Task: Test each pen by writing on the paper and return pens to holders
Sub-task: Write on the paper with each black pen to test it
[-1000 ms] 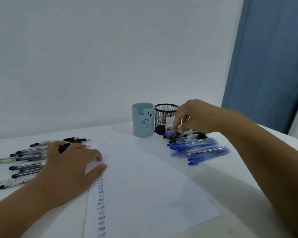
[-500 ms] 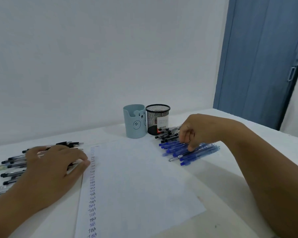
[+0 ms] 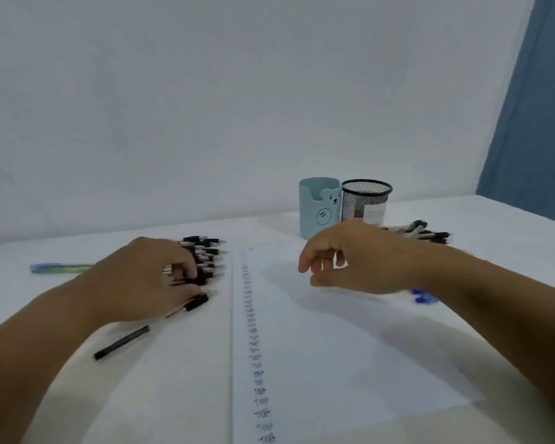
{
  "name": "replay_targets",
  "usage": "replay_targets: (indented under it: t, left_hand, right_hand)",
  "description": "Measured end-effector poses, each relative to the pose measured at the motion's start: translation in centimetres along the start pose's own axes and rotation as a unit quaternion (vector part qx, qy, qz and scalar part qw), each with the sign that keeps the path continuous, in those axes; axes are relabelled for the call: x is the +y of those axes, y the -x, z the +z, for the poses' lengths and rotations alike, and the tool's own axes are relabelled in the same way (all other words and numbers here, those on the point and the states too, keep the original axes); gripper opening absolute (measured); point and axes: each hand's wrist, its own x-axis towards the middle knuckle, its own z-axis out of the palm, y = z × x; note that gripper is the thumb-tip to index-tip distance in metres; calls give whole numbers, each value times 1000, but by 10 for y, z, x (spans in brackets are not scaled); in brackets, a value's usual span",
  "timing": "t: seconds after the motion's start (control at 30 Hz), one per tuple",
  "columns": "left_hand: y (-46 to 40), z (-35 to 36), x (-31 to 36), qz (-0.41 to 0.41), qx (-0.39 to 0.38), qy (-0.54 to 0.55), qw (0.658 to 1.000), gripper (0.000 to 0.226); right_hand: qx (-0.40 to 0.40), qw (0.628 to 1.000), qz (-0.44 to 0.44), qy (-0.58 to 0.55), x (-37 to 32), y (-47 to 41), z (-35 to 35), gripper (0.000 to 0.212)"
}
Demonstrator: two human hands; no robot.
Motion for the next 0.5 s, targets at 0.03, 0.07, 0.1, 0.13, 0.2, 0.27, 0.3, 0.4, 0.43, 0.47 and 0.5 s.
replay_targets:
  t: [0.03, 0.07, 0.1, 0.13, 0.2, 0.27, 0.3, 0.4, 0.43, 0.47, 0.5]
  left_hand:
    - [0, -1, -4, -4, 3, 7, 1000, 13]
    - [1, -2, -7, -11, 3, 17, 1000, 13]
    - [3, -4, -10, -18, 3, 26, 999, 13]
    - [4, -5, -12, -25, 2, 32, 999, 11]
    - [7, -11, -15, -24, -12, 53, 998, 20]
    - [10, -18, -12, -26, -62, 80, 995, 37]
    - [11, -21, -11, -27, -97, 82, 991, 40]
    - [10, -21, -5, -31, -171, 60, 983, 31]
    - [10, -21, -3, -32, -175, 53, 983, 27]
    - [9, -21, -2, -33, -174, 49, 983, 24]
    - [9, -22, -2, -31, -170, 48, 984, 23]
  right_hand:
    - [1, 1000, -17, 1, -5, -11, 9, 11]
    - [2, 999, -32, 3, -8, -22, 18, 10]
    - [3, 999, -44, 6, -11, -32, 26, 10]
    - [4, 998, -55, 11, -13, -42, 33, 10]
    - [8, 997, -73, 14, -19, -61, 45, 9]
    - [12, 996, -91, 14, -23, -77, 54, 11]
    - [16, 995, -100, 14, -24, -83, 59, 12]
    - [44, 992, -118, 3, -22, -92, 75, 13]
    - [57, 991, -124, -7, -20, -93, 80, 12]
    - [67, 989, -127, -18, -18, -93, 84, 12]
    - [76, 988, -128, -25, -17, -94, 86, 12]
